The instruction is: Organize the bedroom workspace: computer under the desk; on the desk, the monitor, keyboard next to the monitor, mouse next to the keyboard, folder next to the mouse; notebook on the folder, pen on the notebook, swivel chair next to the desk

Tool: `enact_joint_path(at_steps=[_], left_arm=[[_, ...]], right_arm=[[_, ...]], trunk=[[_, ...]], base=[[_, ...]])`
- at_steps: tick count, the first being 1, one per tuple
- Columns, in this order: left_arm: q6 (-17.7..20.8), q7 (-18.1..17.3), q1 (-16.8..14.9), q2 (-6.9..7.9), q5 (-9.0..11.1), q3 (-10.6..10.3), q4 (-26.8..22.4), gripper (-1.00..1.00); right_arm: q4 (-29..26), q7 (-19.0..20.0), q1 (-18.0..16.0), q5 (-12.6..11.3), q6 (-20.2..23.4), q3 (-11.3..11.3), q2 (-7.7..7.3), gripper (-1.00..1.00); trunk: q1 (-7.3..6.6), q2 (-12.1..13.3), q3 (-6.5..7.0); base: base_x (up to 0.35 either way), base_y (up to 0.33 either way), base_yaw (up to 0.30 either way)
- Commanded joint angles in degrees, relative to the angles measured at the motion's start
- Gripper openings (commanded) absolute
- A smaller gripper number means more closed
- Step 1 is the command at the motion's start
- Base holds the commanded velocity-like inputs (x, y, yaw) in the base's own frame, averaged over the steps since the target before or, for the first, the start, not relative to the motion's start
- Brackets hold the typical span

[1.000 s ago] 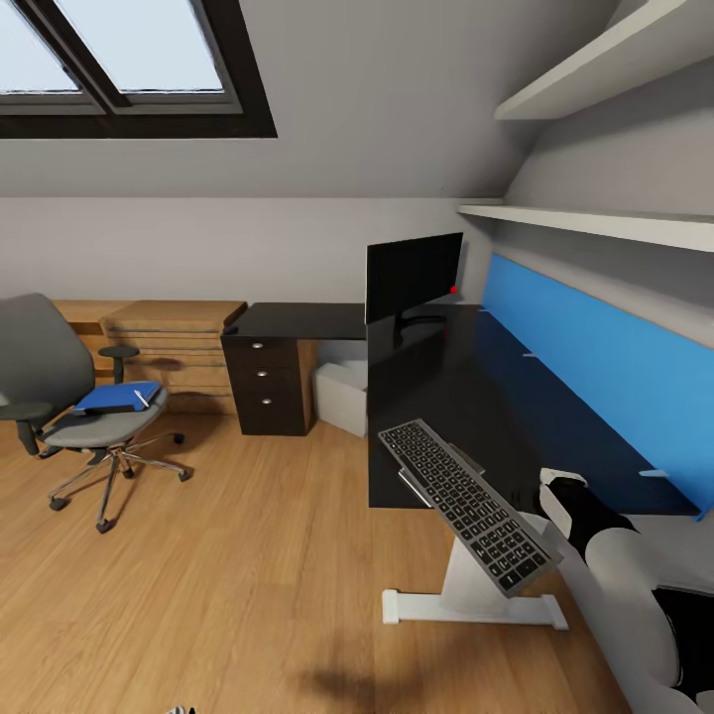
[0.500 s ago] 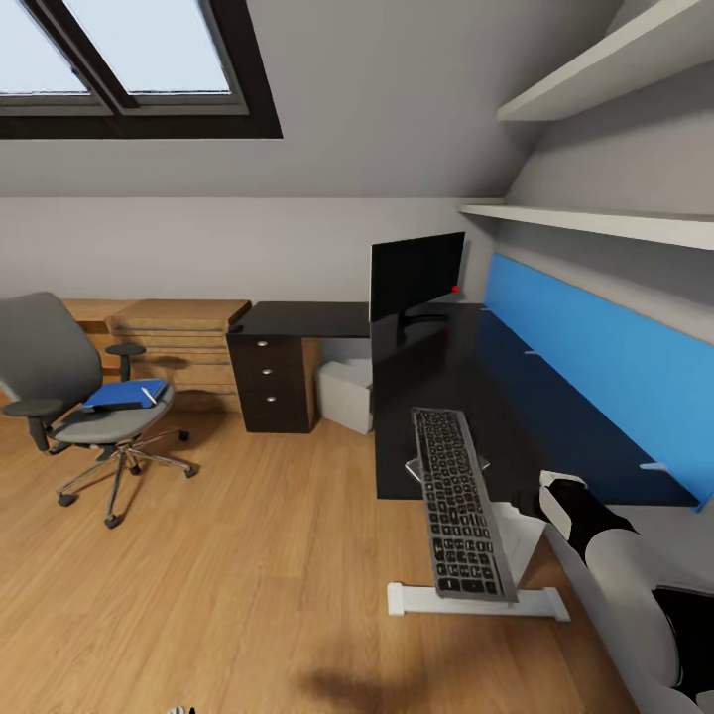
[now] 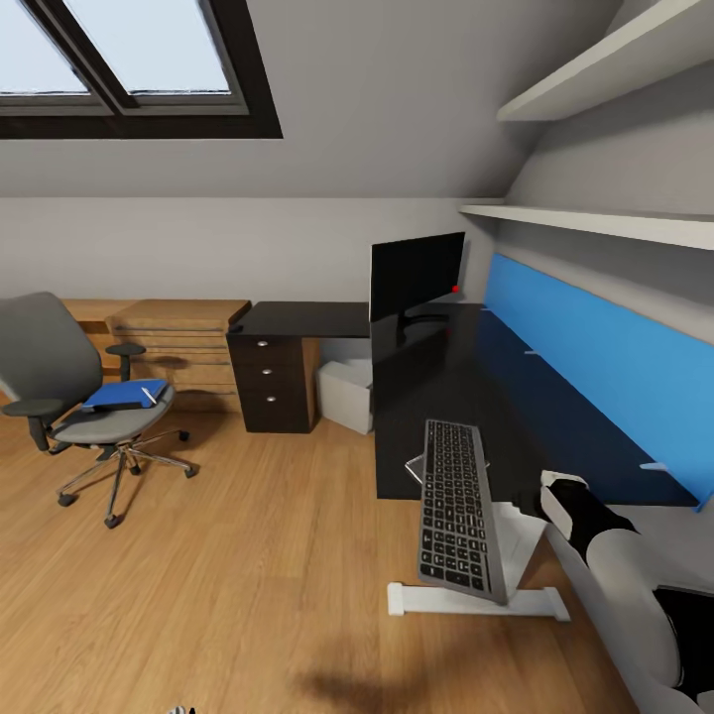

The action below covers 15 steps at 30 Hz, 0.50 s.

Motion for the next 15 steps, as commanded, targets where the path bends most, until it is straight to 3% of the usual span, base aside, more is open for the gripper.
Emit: enact_joint_path(at_steps=[1,8,15], left_arm=[[-0.14,-0.39,-0.04,0.01,0.61,-0.29,0.07,1.0],[-0.14,-0.35,-0.05,0.01,0.61,-0.3,0.07,1.0],[-0.14,-0.35,-0.05,-0.06,0.63,-0.31,0.08,1.0]], right_arm=[[-0.14,-0.35,-0.02,-0.65,0.17,-0.07,-0.08,1.0],[-0.3,-0.35,-0.02,-0.85,0.03,-0.22,-0.48,1.0],[-0.37,-0.16,-0.02,-0.96,-0.11,-0.28,-2.39,1.0]], trunk=[[0.0,-0.03,-0.06],[0.0,-0.03,-0.06],[0.0,-0.03,-0.06]], base=[[0.0,0.0,0.0],[0.0,0.0,0.0],[0.0,0.0,0.0]])
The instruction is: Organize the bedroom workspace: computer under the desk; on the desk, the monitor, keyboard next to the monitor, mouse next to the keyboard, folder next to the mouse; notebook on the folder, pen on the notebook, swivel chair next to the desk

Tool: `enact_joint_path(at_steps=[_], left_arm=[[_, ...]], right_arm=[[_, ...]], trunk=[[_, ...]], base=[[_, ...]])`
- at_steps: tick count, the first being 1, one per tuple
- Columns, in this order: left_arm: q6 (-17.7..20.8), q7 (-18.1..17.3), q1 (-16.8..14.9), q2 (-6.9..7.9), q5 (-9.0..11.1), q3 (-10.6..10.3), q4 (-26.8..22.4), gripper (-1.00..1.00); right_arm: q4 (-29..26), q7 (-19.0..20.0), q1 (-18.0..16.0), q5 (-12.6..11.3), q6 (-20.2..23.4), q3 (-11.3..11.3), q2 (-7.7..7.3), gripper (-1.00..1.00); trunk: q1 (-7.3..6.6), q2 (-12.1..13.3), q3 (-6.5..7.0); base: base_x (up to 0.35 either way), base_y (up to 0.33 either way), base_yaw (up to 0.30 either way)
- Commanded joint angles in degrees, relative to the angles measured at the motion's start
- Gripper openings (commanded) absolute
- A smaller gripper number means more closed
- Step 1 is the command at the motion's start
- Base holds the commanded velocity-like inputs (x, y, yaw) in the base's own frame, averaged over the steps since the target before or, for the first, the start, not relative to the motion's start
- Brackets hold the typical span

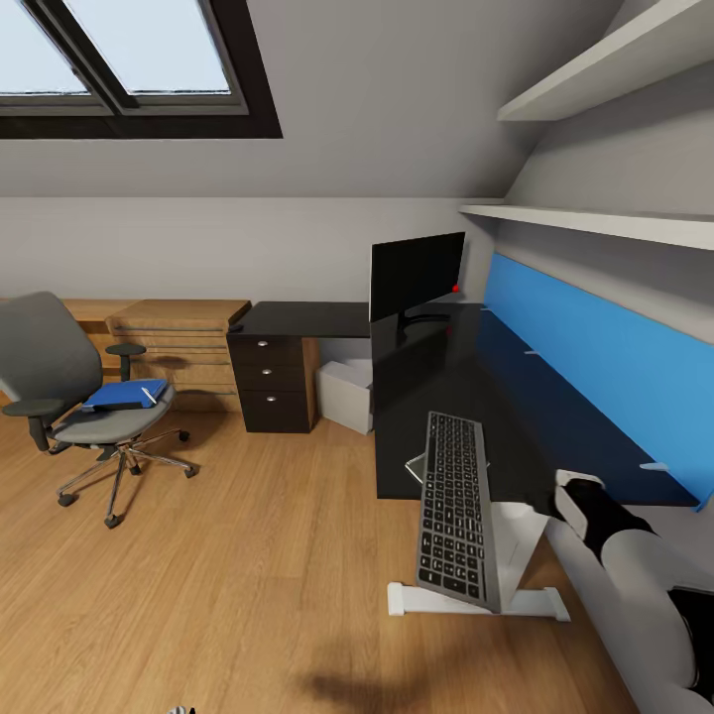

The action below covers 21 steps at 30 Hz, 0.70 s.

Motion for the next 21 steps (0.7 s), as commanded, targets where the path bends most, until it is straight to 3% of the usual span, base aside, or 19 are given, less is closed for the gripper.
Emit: enact_joint_path(at_steps=[1,6,13,21], left_arm=[[-0.14,-0.41,-0.04,0.01,0.63,-0.29,0.09,1.0],[-0.14,-0.41,-0.04,0.0,0.71,-0.29,0.07,1.0],[-0.14,-0.41,-0.04,-0.07,0.77,-0.32,0.06,1.0],[-0.14,-0.47,-0.04,-0.11,0.76,-0.37,0.06,1.0]], right_arm=[[-0.11,-0.31,-0.01,-0.63,0.21,-0.03,-0.1,1.0],[-0.07,-0.2,-0.01,-0.64,0.17,-0.04,-0.44,1.0],[0.1,-0.11,0.07,-0.64,-0.03,-0.04,-0.46,1.0],[0.78,0.0,0.21,-0.72,-3.84,-0.04,-0.42,1.0]], trunk=[[0.0,-0.03,-0.06],[0.0,-0.03,-0.06],[0.0,-0.03,-0.06],[0.0,-0.03,-0.06]], base=[[0.0,0.0,0.0],[-0.064,0.0,0.0],[-0.277,0.0,0.0],[-0.2,0.0,0.0]])
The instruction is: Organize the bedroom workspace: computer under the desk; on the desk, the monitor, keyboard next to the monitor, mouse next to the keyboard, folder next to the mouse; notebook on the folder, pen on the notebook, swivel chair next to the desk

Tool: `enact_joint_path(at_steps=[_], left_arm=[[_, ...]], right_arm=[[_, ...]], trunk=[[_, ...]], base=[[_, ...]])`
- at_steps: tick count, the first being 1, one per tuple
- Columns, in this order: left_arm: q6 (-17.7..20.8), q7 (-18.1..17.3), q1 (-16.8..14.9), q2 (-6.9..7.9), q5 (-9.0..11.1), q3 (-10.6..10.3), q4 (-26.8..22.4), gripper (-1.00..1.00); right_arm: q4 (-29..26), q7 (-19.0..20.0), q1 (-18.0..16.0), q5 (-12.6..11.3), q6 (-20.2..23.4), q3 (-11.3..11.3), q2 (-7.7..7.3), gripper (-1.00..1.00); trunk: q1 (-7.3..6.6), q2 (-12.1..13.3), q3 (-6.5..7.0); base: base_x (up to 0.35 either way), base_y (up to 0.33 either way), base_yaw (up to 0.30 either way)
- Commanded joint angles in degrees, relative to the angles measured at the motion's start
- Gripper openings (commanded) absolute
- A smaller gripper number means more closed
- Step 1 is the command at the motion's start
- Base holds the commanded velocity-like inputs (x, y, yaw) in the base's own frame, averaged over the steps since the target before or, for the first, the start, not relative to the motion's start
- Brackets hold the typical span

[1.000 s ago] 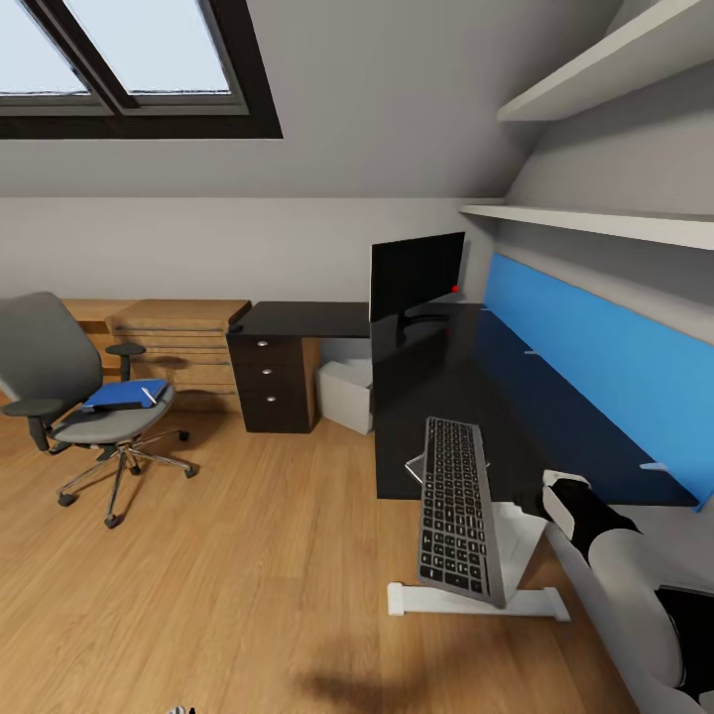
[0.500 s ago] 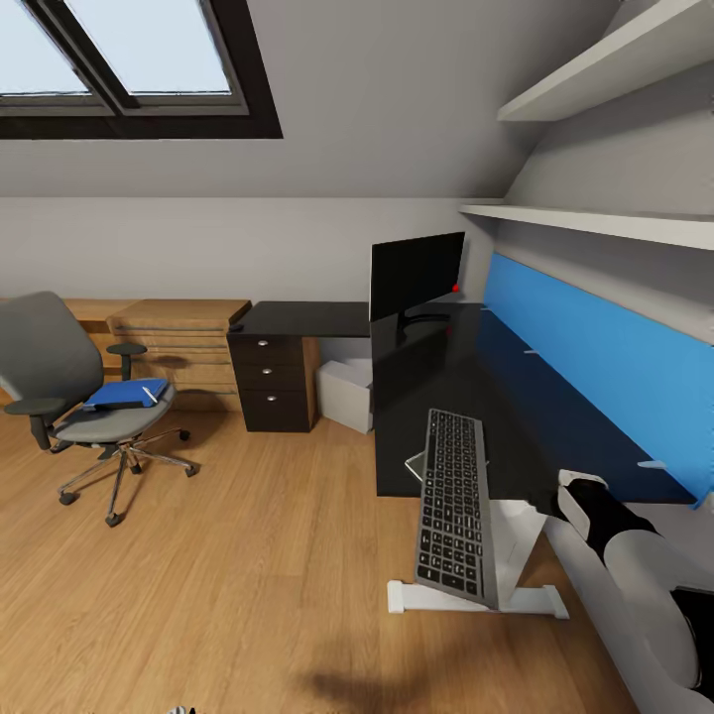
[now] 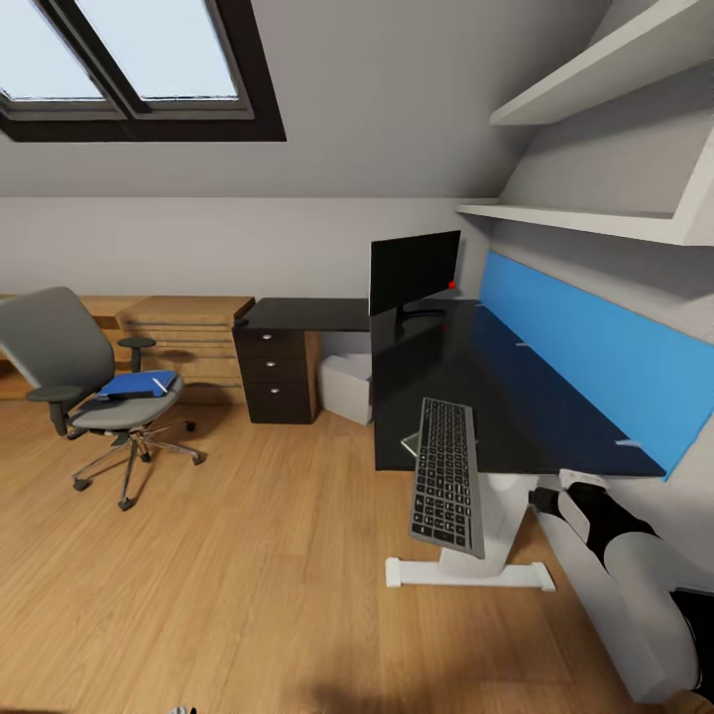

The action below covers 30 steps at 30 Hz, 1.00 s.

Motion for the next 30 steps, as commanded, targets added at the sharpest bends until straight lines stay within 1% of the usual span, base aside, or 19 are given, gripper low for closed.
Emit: enact_joint_path(at_steps=[1,3,9,11,12,13,14,15,18,20,21,24,25,26,28,29,30], left_arm=[[-0.14,-0.41,-0.04,0.0,0.62,-0.29,0.1,1.0],[-0.14,-0.41,-0.04,0.01,0.62,-0.29,0.1,1.0],[-0.12,-0.42,-0.04,-0.02,0.61,-0.3,0.08,1.0],[-0.09,-0.39,-0.04,-0.04,0.57,-0.3,0.12,1.0],[-0.08,-0.38,-0.04,-0.06,0.57,-0.3,0.11,1.0],[-0.07,-0.4,-0.04,-0.09,0.56,-0.3,0.11,1.0],[-0.07,-0.4,-0.04,-0.1,0.55,-0.3,0.12,1.0],[-0.06,-0.41,-0.04,-0.15,0.55,-0.3,0.13,1.0],[-0.06,-0.42,-0.04,-0.19,0.52,-0.3,0.14,1.0],[-0.06,-0.42,-0.04,-0.21,0.49,-0.3,0.15,1.0],[-0.06,-0.42,-0.04,-0.21,0.49,-0.3,0.15,1.0],[-0.05,-0.46,-0.04,-0.22,0.45,-0.32,0.15,1.0],[-0.05,-0.48,-0.04,-0.22,0.42,-0.33,0.15,1.0],[-0.05,-0.49,-0.04,-0.22,0.41,-0.34,0.15,1.0],[-0.05,-0.54,-0.04,-0.26,0.39,-0.36,0.15,1.0],[-0.05,-0.6,-0.04,-0.34,0.38,-0.37,0.15,1.0],[-0.05,-0.61,-0.04,-0.43,0.38,-0.35,0.15,1.0]], right_arm=[[0.52,-0.28,0.0,-0.65,-0.53,-0.02,0.04,1.0],[1.33,-0.26,0.01,-0.67,-1.47,-0.02,0.06,1.0],[5.66,-0.24,0.03,-0.73,-6.63,0.0,0.21,1.0],[8.95,0.06,0.03,-0.77,-10.89,0.02,0.36,1.0],[9.82,0.34,0.03,-0.77,-12.1,0.03,0.4,1.0],[11.62,1.08,0.05,-0.78,-14.6,0.04,0.5,1.0],[12.53,1.59,0.06,-0.79,-15.9,0.05,0.54,1.0],[13.96,2.72,0.1,-0.74,-18.48,0.04,0.65,1.0],[15.46,4.96,0.46,-0.7,-22.55,0.0,0.89,1.0],[15.83,5.97,0.95,-0.92,-23.72,-0.01,0.95,1.0],[15.97,6.41,1.33,-1.19,-24.16,-0.01,0.97,1.0],[16.29,7.98,3.81,-3.78,-25.39,0.0,1.24,1.0],[16.35,8.73,5.46,-5.52,-26.27,0.02,1.58,1.0],[16.36,9.12,6.29,-6.28,-26.91,0.03,1.81,1.0],[16.38,9.85,7.79,-7.39,-28.59,0.04,2.32,1.0],[16.39,10.47,8.94,-8.05,-30.44,0.05,2.77,1.0],[16.4,10.72,9.41,-8.29,-31.31,0.06,2.94,1.0]], trunk=[[-0.01,-0.03,-0.06],[-0.01,-0.03,-0.06],[-0.01,-0.03,-0.06],[-0.01,-0.03,-0.06],[-0.01,-0.03,-0.06],[-0.01,-0.03,-0.06],[-0.01,-0.03,-0.06],[-0.01,-0.03,-0.06],[-0.01,-0.03,-0.06],[-0.01,-0.03,-0.06],[-0.01,-0.03,-0.06],[-0.01,-0.03,-0.06],[-0.01,-0.03,-0.06],[-0.01,-0.03,-0.06],[-0.01,-0.03,-0.06],[-0.01,-0.03,-0.06],[-0.01,-0.03,-0.06]], base=[[-0.051,0.0,0.0],[-0.037,0.0,0.0],[-0.013,0.0,0.0],[-0.004,0.0,0.0],[-0.002,0.0,0.0],[-0.001,0.0,0.0],[-0.001,0.0,0.0],[0.0,0.0,0.0],[0.0,0.0,0.0],[0.0,0.0,0.0],[0.0,0.0,0.0],[0.0,0.0,0.0],[0.0,0.0,0.0],[0.0,0.0,0.0],[0.0,0.0,0.0],[0.0,0.0,0.0],[0.0,0.0,0.0]])
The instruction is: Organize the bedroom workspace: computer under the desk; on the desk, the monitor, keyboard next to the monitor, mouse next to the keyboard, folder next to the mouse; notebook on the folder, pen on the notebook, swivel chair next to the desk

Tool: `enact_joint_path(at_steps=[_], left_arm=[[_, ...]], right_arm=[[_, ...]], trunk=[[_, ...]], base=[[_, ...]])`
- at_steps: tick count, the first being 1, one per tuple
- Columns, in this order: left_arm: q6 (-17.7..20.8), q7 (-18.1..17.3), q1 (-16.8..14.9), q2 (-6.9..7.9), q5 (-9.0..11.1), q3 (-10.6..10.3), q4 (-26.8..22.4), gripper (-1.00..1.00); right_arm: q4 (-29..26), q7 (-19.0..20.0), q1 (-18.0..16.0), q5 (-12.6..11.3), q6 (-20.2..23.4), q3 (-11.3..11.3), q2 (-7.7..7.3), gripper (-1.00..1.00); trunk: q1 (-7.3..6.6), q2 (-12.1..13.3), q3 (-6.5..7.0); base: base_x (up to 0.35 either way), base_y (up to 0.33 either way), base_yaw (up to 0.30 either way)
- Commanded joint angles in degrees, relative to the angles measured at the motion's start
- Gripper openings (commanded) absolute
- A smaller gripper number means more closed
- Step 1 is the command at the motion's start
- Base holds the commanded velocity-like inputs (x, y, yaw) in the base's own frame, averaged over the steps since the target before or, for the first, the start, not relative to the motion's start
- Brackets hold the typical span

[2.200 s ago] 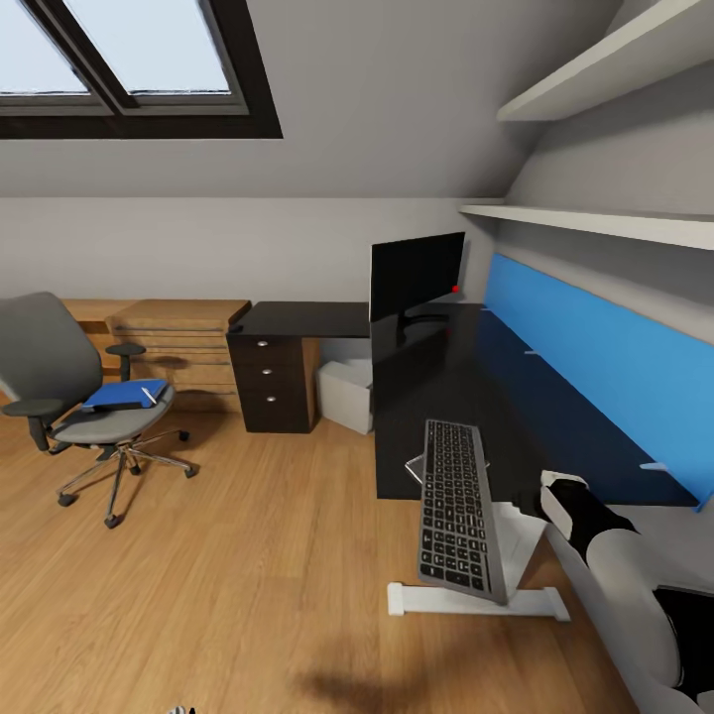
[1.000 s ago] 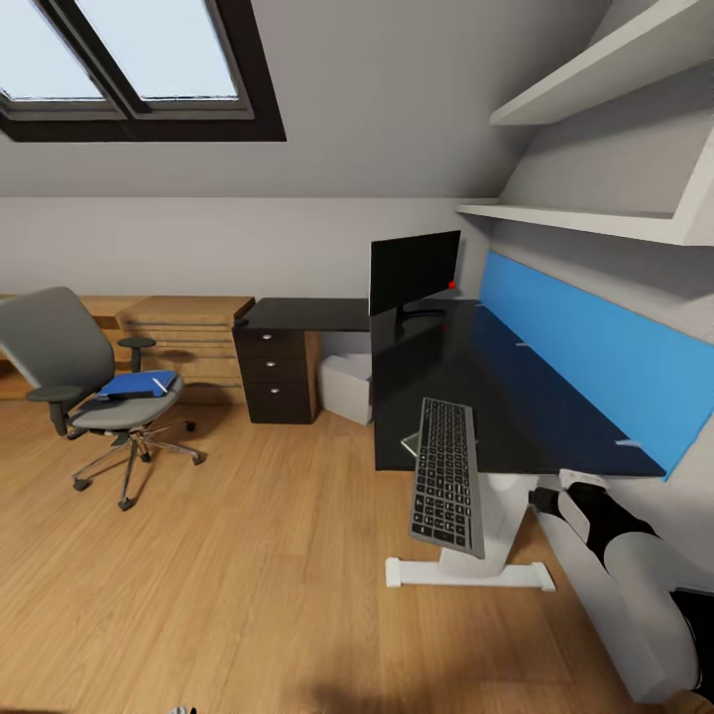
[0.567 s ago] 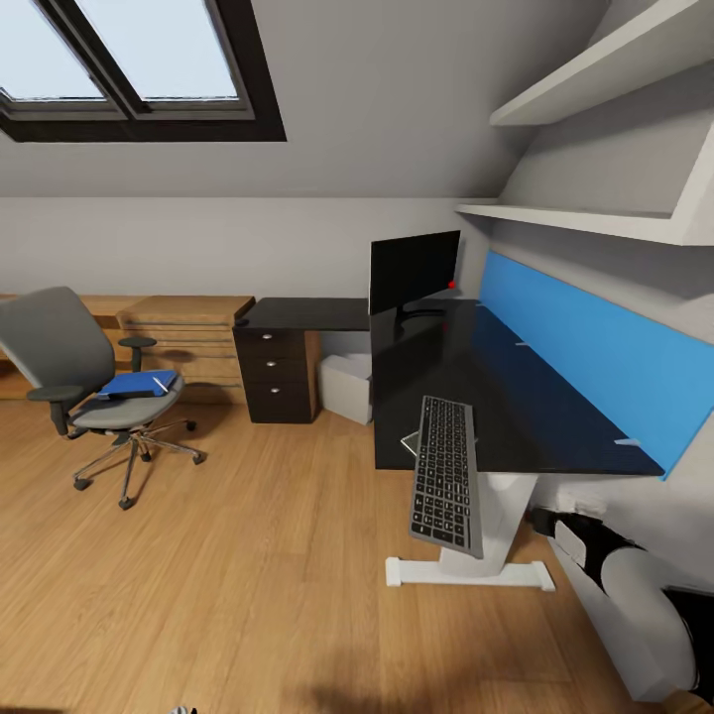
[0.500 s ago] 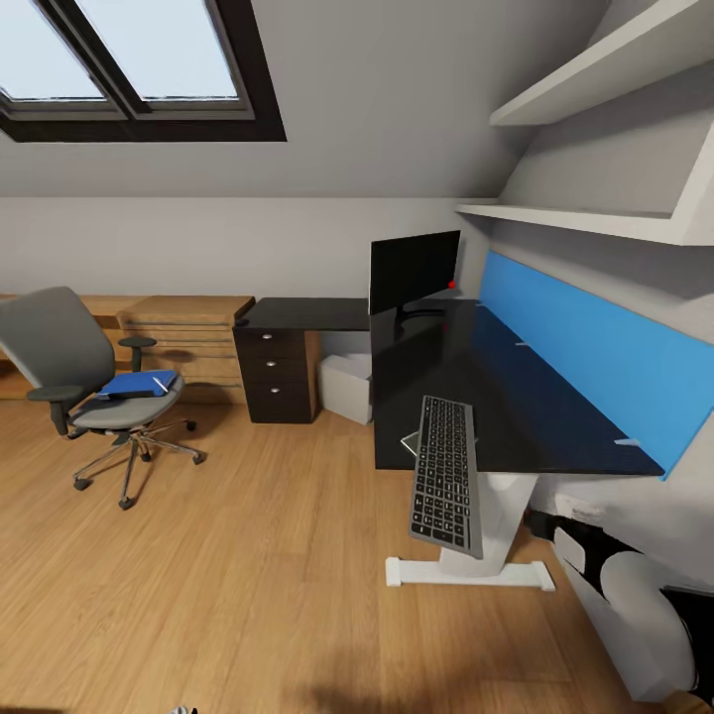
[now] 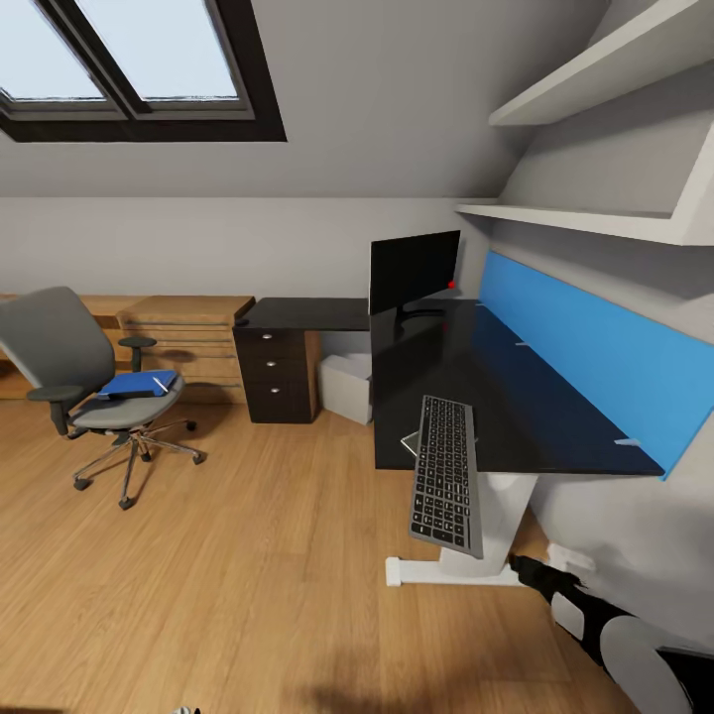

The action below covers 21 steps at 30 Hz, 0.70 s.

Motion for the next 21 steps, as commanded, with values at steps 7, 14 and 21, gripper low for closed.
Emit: enact_joint_path(at_steps=[7,14,21], left_arm=[[-0.14,-0.46,-0.04,-0.86,0.54,-0.23,0.09,1.0],[-0.14,-0.47,-0.04,-1.26,0.47,-0.28,0.08,1.0],[-0.11,-0.6,-0.04,-1.39,0.43,-0.31,0.08,1.0]], right_arm=[[0.13,1.42,4.71,-1.1,-5.66,-0.43,0.63,1.0],[0.15,2.79,6.46,-1.34,-8.28,-0.43,0.66,1.0],[0.17,2.98,8.0,-1.72,-11.24,-0.42,1.72,1.0]], trunk=[[0.0,-0.03,-0.05],[0.0,-0.03,-0.05],[0.0,-0.03,-0.05]], base=[[0.0,0.0,0.0],[0.0,0.0,0.0],[0.0,0.0,0.0]])
